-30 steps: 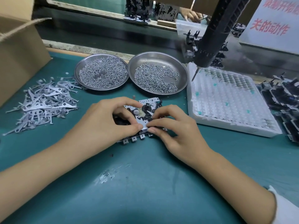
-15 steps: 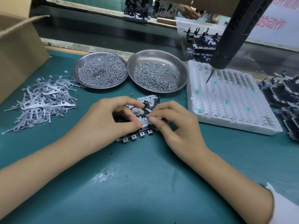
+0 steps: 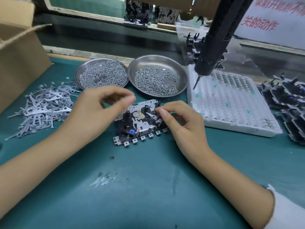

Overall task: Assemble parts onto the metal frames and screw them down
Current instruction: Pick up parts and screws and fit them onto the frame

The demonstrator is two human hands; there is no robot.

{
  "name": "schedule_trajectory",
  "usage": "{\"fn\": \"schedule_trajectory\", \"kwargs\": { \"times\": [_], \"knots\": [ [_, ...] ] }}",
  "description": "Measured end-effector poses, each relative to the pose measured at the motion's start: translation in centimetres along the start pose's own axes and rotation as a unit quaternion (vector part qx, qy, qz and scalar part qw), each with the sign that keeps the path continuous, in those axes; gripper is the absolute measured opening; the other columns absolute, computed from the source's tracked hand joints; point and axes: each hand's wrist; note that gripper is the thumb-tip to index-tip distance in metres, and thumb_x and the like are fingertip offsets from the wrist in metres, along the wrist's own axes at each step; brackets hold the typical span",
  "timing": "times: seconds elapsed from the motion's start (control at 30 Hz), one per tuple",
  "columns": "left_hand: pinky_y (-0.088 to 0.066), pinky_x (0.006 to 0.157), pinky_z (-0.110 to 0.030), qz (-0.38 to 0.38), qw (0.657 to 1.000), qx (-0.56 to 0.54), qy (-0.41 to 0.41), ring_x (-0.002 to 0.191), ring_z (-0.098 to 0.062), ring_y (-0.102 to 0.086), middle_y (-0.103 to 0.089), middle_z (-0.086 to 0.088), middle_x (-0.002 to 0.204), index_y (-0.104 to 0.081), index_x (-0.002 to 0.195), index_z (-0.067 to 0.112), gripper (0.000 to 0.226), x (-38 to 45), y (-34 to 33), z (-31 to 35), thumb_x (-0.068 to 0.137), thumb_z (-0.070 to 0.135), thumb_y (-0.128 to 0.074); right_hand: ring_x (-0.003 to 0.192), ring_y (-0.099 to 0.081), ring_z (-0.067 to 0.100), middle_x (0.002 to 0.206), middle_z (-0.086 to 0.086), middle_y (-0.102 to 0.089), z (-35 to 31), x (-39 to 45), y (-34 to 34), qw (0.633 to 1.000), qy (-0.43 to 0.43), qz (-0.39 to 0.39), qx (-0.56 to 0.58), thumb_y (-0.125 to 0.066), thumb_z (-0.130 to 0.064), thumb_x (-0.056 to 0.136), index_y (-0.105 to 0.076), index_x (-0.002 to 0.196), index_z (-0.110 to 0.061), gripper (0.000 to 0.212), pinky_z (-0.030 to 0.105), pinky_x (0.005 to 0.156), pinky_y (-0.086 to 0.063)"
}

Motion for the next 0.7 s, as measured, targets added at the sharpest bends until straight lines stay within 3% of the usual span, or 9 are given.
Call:
{"fn": "schedule_trajectory", "kwargs": {
  "times": [0.1,0.23,0.33,0.47,0.6,0.7],
  "knots": [
    [-0.04,0.073,-0.011,0.096,0.98,0.169,-0.048,0.077,-0.002,-0.055,-0.068,0.005,0.09,-0.071,0.101,0.022,0.014,2.1,1.3,-1.0,0.092,0.024,-0.061,0.086,-0.061,0.006,0.092,-0.005,-0.065,0.0,-0.1,-0.1,1.0,-0.021,-0.003,-0.01,-0.064,-0.013,0.089,-0.072,0.091,-0.017,0.009,0.015,0.074,-0.045],
    [-0.042,0.097,-0.042,0.01,0.932,0.362,0.032,0.112,-0.034,-0.053,-0.06,-0.014,0.122,-0.059,0.127,0.017,0.036,5.5,2.0,-3.1,0.093,0.027,-0.058,0.087,-0.058,0.003,0.091,-0.005,-0.063,0.0,-0.3,-0.1,0.999,0.005,0.013,-0.047,-0.058,-0.014,0.09,-0.071,0.094,-0.013,0.014,0.01,0.071,-0.042],
    [-0.044,0.098,-0.045,-0.013,0.928,0.364,0.081,0.115,-0.033,-0.054,-0.062,-0.014,0.122,-0.058,0.128,0.017,0.04,6.8,1.9,-3.3,0.09,0.029,-0.063,0.085,-0.057,0.003,0.089,-0.005,-0.062,-0.2,-0.4,-0.2,0.997,0.043,0.015,-0.059,-0.056,-0.013,0.088,-0.071,0.091,-0.011,0.015,0.007,0.068,-0.04],
    [-0.047,0.086,-0.036,0.03,0.933,0.343,0.103,0.099,-0.029,-0.061,-0.071,-0.007,0.102,-0.072,0.102,0.02,0.018,7.3,1.8,-3.1,0.086,0.027,-0.069,0.084,-0.057,0.003,0.09,-0.009,-0.061,-0.2,-0.6,-0.3,0.996,0.053,-0.005,-0.065,-0.055,-0.015,0.089,-0.071,0.093,-0.009,0.017,0.008,0.068,-0.04],
    [-0.042,0.078,-0.033,0.085,0.922,0.374,0.061,0.095,-0.03,-0.062,-0.072,-0.005,0.094,-0.074,0.095,0.024,0.011,6.6,1.7,-3.1,0.088,0.027,-0.066,0.085,-0.058,0.004,0.091,-0.011,-0.061,-0.1,-0.4,-0.1,0.997,0.048,-0.001,-0.06,-0.055,-0.016,0.09,-0.071,0.094,-0.012,0.017,0.008,0.069,-0.04],
    [-0.044,0.081,-0.035,0.113,0.931,0.346,0.024,0.092,-0.032,-0.062,-0.073,-0.007,0.093,-0.074,0.096,0.019,0.012,6.3,1.9,-3.4,0.088,0.023,-0.066,0.084,-0.058,0.002,0.091,-0.009,-0.061,0.0,-0.3,-0.1,0.996,0.059,0.009,-0.063,-0.055,-0.015,0.09,-0.071,0.094,-0.01,0.017,0.007,0.07,-0.04]
  ]
}}
Point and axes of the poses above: each hand's wrist, its own x-axis towards the middle knuckle, its own y-axis out of the back of the hand, z = x × y
